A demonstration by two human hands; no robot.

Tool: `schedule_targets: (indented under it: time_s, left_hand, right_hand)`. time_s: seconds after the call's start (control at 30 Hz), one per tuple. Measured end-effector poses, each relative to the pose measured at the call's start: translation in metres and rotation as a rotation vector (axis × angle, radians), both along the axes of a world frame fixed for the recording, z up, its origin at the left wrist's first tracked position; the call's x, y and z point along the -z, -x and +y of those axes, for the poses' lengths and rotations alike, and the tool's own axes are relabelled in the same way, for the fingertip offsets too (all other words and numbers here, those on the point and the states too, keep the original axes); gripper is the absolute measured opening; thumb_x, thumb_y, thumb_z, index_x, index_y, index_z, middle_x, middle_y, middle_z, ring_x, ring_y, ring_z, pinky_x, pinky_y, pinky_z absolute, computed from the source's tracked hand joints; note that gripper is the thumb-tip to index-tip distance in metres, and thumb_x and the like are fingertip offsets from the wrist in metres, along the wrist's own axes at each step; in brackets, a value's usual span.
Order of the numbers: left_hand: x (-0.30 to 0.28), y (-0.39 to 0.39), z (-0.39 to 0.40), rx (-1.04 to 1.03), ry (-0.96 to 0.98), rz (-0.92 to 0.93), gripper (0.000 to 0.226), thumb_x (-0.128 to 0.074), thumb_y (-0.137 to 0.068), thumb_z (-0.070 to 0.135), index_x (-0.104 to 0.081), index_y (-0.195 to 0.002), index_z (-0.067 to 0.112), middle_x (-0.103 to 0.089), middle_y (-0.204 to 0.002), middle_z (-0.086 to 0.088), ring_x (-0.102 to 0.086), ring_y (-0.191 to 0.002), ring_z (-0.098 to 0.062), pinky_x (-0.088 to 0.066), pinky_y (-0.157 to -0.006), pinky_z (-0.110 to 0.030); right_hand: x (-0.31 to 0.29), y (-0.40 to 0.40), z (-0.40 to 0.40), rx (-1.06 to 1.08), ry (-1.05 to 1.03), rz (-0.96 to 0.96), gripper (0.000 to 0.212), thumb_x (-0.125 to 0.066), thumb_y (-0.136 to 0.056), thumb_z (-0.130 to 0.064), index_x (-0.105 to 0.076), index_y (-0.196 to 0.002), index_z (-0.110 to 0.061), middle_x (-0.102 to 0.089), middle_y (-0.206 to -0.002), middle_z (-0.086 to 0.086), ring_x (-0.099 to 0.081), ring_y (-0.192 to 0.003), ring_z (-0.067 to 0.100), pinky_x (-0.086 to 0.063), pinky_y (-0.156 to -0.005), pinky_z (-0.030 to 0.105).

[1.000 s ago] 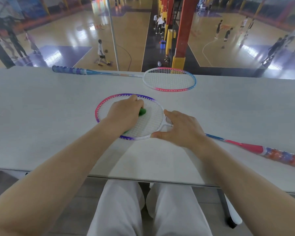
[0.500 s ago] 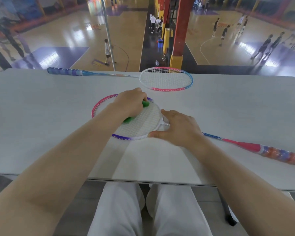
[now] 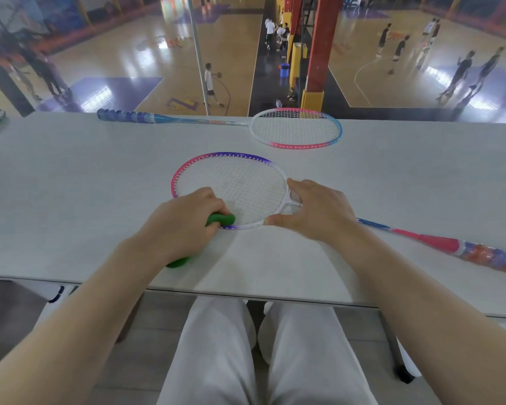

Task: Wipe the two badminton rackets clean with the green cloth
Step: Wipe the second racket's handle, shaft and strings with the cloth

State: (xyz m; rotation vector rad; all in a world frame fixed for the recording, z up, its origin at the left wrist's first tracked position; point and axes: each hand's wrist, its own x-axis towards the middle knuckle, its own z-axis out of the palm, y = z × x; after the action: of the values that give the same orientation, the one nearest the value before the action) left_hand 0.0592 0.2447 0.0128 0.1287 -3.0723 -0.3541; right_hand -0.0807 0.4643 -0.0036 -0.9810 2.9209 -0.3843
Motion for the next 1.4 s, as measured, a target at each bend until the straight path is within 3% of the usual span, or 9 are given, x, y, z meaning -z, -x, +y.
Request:
schedule_targets:
  time_s: [0.13, 0.33, 0.5, 0.7, 0.8, 0.97, 1.17, 1.27, 1.4]
  left_hand:
    - [0.005, 0.007, -0.003, -0.042, -0.061, 0.096, 0.022, -0.055, -0.091, 0.023, -0.065, -0.106, 0.036, -0.051, -0.104, 0.018, -0.058, -0.093, -0.014, -0.049, -0.083, -0.038]
    - [0.001, 0.063, 0.002, -0.064, 0.074, 0.125, 0.024, -0.051, -0.095, 0.021, -0.064, -0.115, 0.025, -0.053, -0.113, 0.003, -0.059, -0.094, -0.022, -0.05, -0.081, -0.043]
    - [-0.001, 0.123, 0.004, -0.079, 0.129, 0.146, 0.024, -0.051, -0.094, 0.019, -0.062, -0.116, 0.018, -0.052, -0.112, -0.003, -0.058, -0.085, -0.024, -0.051, -0.074, -0.04]
    - [-0.006, 0.16, 0.006, -0.103, 0.146, 0.125, 0.027, -0.051, -0.094, 0.018, -0.062, -0.118, 0.018, -0.052, -0.116, -0.005, -0.056, -0.089, -0.026, -0.044, -0.071, -0.038]
    - [-0.003, 0.153, 0.002, -0.069, 0.112, 0.121, 0.029, -0.05, -0.094, 0.018, -0.064, -0.12, 0.02, -0.052, -0.115, -0.004, -0.057, -0.092, -0.026, -0.049, -0.078, -0.04]
    - [-0.005, 0.128, 0.0, -0.021, 0.069, 0.067, 0.028, -0.053, -0.095, 0.021, -0.065, -0.12, 0.021, -0.054, -0.114, -0.001, -0.055, -0.093, -0.018, -0.043, -0.078, -0.03]
    - [-0.007, 0.064, -0.005, 0.022, 0.029, -0.001, 0.03, -0.053, -0.092, 0.021, -0.066, -0.118, 0.029, -0.055, -0.113, 0.005, -0.056, -0.104, -0.02, -0.046, -0.093, -0.04]
    - [-0.004, 0.031, -0.006, 0.011, 0.004, -0.03, 0.034, -0.051, -0.092, 0.022, -0.064, -0.12, 0.034, -0.053, -0.116, 0.01, -0.055, -0.107, -0.018, -0.045, -0.094, -0.041]
    - [-0.006, 0.0, -0.005, 0.022, -0.021, -0.023, 0.031, -0.051, -0.093, 0.023, -0.065, -0.116, 0.038, -0.052, -0.111, 0.016, -0.055, -0.1, -0.011, -0.046, -0.09, -0.033]
  right_hand:
    - [0.002, 0.001, 0.0, 0.001, 0.018, -0.003, 0.095, -0.05, -0.065, -0.09, -0.041, -0.14, -0.032, -0.055, -0.129, -0.015, -0.054, -0.119, 0.012, -0.042, -0.093, 0.033]
    - [0.001, 0.001, 0.001, -0.015, 0.033, -0.009, 0.096, -0.053, -0.066, -0.088, -0.041, -0.142, -0.029, -0.055, -0.131, -0.013, -0.053, -0.12, 0.012, -0.041, -0.095, 0.03]
    - [0.001, 0.002, 0.003, -0.013, 0.054, -0.028, 0.1, -0.054, -0.066, -0.087, -0.038, -0.146, -0.029, -0.054, -0.137, -0.013, -0.051, -0.124, 0.009, -0.039, -0.099, 0.028]
    - [0.006, 0.005, 0.002, -0.004, 0.052, -0.015, 0.106, -0.049, -0.064, -0.091, -0.035, -0.149, -0.03, -0.055, -0.132, -0.015, -0.054, -0.119, 0.01, -0.041, -0.093, 0.028]
    - [0.006, 0.004, 0.001, 0.003, 0.047, -0.006, 0.106, -0.047, -0.064, -0.092, -0.035, -0.149, -0.031, -0.055, -0.132, -0.016, -0.054, -0.12, 0.01, -0.042, -0.094, 0.029]
    - [0.003, 0.002, 0.001, -0.004, 0.033, -0.014, 0.099, -0.048, -0.066, -0.091, -0.038, -0.144, -0.032, -0.053, -0.135, -0.015, -0.052, -0.122, 0.01, -0.042, -0.097, 0.032]
    - [0.002, 0.001, 0.001, -0.01, 0.024, -0.003, 0.095, -0.048, -0.066, -0.091, -0.041, -0.14, -0.032, -0.054, -0.131, -0.015, -0.052, -0.121, 0.01, -0.041, -0.092, 0.031]
    - [0.004, 0.001, 0.002, -0.015, 0.042, -0.006, 0.094, -0.049, -0.065, -0.09, -0.041, -0.14, -0.033, -0.055, -0.128, -0.016, -0.053, -0.118, 0.009, -0.038, -0.084, 0.028]
    - [0.003, 0.001, 0.002, -0.019, 0.03, 0.001, 0.095, -0.049, -0.066, -0.09, -0.039, -0.142, -0.034, -0.055, -0.128, -0.016, -0.054, -0.117, 0.009, -0.04, -0.086, 0.029]
